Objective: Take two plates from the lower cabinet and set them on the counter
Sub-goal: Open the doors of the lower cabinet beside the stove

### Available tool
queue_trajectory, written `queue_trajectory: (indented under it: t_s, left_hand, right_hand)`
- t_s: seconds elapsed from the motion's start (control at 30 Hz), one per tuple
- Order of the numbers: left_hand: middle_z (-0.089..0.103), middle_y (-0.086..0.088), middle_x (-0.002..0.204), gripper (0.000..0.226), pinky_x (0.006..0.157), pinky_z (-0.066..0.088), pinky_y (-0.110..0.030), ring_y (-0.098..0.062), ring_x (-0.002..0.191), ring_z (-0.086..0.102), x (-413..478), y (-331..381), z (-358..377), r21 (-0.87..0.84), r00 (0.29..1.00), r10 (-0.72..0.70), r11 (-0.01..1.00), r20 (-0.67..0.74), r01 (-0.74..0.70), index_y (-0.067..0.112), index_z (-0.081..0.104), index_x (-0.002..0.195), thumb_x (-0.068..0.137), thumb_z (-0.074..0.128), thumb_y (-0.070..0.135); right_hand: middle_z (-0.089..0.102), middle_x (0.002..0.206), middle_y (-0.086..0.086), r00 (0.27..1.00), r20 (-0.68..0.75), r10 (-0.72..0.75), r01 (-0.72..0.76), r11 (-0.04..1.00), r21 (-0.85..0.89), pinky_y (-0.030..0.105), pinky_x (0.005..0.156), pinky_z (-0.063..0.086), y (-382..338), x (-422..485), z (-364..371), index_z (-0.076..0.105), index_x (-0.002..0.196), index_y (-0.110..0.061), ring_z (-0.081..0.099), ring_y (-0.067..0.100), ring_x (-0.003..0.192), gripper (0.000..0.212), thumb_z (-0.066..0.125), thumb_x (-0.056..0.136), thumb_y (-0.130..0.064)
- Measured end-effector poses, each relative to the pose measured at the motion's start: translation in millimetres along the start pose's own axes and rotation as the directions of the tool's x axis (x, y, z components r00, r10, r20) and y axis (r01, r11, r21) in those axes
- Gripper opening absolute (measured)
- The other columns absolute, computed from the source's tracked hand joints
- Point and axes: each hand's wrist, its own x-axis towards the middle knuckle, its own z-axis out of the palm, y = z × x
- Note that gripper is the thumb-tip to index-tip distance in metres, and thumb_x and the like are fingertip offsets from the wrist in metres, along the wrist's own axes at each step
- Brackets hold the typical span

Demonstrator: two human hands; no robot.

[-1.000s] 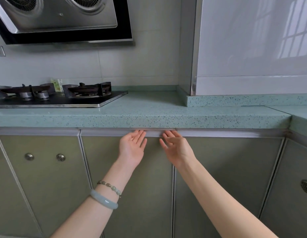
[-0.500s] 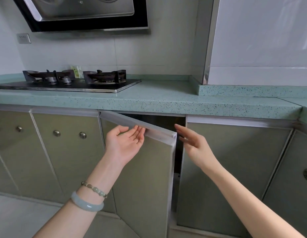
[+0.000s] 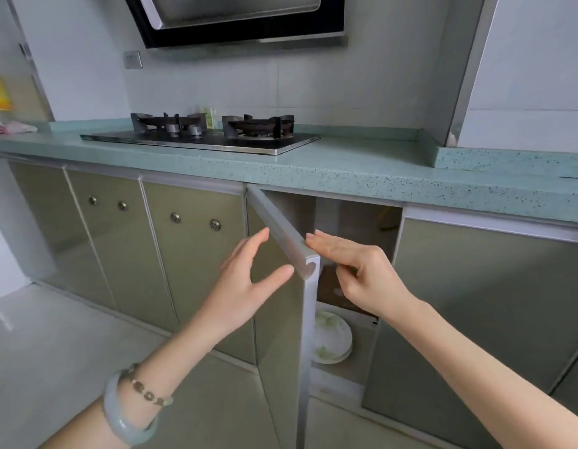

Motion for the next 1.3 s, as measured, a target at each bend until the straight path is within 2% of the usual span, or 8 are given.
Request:
queue_trajectory:
  t_s: [0.17, 0.37, 0.5, 0.67, 1.0, 1.07, 1.17, 1.3]
  left_hand:
    - [0.068, 0.01, 0.112, 0.081, 0.1, 0.033, -0.021, -0.011, 0.11, 0.053, -50.1, -19.9, -17.9, 0.257, 0.955, 0.173, 0.96, -0.241, -0.109, 0.015, 0.069, 0.117, 0.077, 0.04, 0.079]
    - [0.069, -0.007, 0.067, 0.05, 0.081, 0.041, -0.019, -0.019, 0.075, 0.052, -68.6, -49.0, -45.8, 0.433, 0.859, 0.303, 0.895, -0.412, -0.108, 0.0, 0.07, 0.073, 0.076, 0.062, 0.049]
    - [0.064, 0.007, 0.07, 0.04, 0.065, 0.04, -0.018, -0.013, 0.071, 0.056, -75.4, -69.1, -78.6, 0.313, 0.887, 0.115, 0.949, -0.447, 0.035, 0.009, 0.069, 0.078, 0.079, 0.057, 0.047]
    - [0.074, 0.01, 0.096, 0.015, 0.083, 0.05, -0.023, -0.009, 0.09, 0.068, -76.2, -87.6, -101.5, -0.002, 0.902, -0.117, 0.992, -0.415, 0.127, 0.017, 0.07, 0.103, 0.091, 0.062, 0.02]
    - [0.059, -0.009, 0.125, 0.046, 0.093, 0.049, -0.019, 0.001, 0.105, 0.063, -62.2, -103.8, -121.2, -0.45, 0.828, -0.337, 0.885, -0.449, 0.117, 0.011, 0.049, 0.13, 0.092, 0.042, -0.015]
    - [0.041, -0.005, 0.147, 0.056, 0.115, 0.031, -0.037, -0.008, 0.133, 0.041, -63.4, -107.8, -111.2, -0.283, 0.797, -0.33, 0.936, -0.505, 0.208, 0.014, 0.033, 0.145, 0.094, 0.049, -0.003]
    - [0.013, 0.0, 0.158, 0.074, 0.12, 0.006, -0.025, 0.001, 0.145, 0.005, -69.4, -104.4, -85.3, 0.236, 0.761, 0.034, 0.959, -0.647, 0.158, 0.017, 0.011, 0.153, 0.092, 0.052, 0.021]
    - [0.012, -0.005, 0.16, 0.072, 0.118, 0.004, -0.022, -0.011, 0.148, 0.009, -53.6, -99.1, -31.0, 0.422, 0.873, 0.213, 0.906, -0.44, -0.009, 0.018, 0.009, 0.153, 0.092, 0.043, 0.034]
  right_hand:
    - [0.056, 0.135, 0.012, 0.977, 0.106, -0.187, 0.195, 0.978, -0.072, 0.028, 0.114, 0.03, -22.3, 22.4, 20.6, 0.061, 0.126, -0.003, 0.043, 0.023, 0.134, 0.07, 0.041, 0.064, 0.024]
    - [0.039, 0.148, 0.017, 0.89, 0.267, -0.37, 0.426, 0.884, -0.195, 0.048, 0.113, 0.032, -42.2, 57.3, 58.3, 0.05, 0.137, -0.01, 0.039, 0.033, 0.137, 0.073, 0.043, 0.068, 0.014]
    - [0.028, 0.155, 0.014, 0.85, 0.382, -0.364, 0.466, 0.857, -0.221, 0.05, 0.116, 0.025, -53.7, 80.4, 89.2, 0.03, 0.148, -0.019, 0.03, 0.03, 0.143, 0.082, 0.044, 0.073, 0.01]
    - [0.016, 0.16, 0.008, 0.845, 0.423, -0.328, 0.465, 0.84, -0.278, 0.047, 0.118, 0.013, -63.8, 103.0, 124.9, 0.009, 0.151, -0.032, 0.015, 0.025, 0.148, 0.088, 0.041, 0.077, 0.005]
    - [0.006, 0.161, 0.007, 0.887, 0.404, -0.224, 0.388, 0.835, -0.389, 0.047, 0.118, -0.003, -92.8, 135.4, 182.9, -0.002, 0.151, -0.035, -0.002, 0.029, 0.149, 0.092, 0.051, 0.081, -0.005]
    - [0.004, 0.162, 0.007, 0.884, 0.397, -0.247, 0.405, 0.83, -0.383, 0.047, 0.118, -0.002, -89.7, 134.6, 184.5, -0.003, 0.151, -0.034, -0.002, 0.029, 0.149, 0.094, 0.051, 0.079, -0.005]
    - [0.004, 0.162, 0.009, 0.886, 0.366, -0.285, 0.421, 0.826, -0.374, 0.044, 0.119, 0.003, -73.2, 122.0, 178.9, 0.001, 0.152, -0.028, 0.001, 0.029, 0.149, 0.093, 0.05, 0.078, -0.001]
    - [0.019, 0.158, 0.014, 0.895, 0.343, -0.285, 0.429, 0.759, -0.49, 0.045, 0.118, 0.013, -15.0, 99.2, 135.9, 0.02, 0.151, -0.02, 0.018, 0.034, 0.146, 0.077, 0.053, 0.083, -0.007]
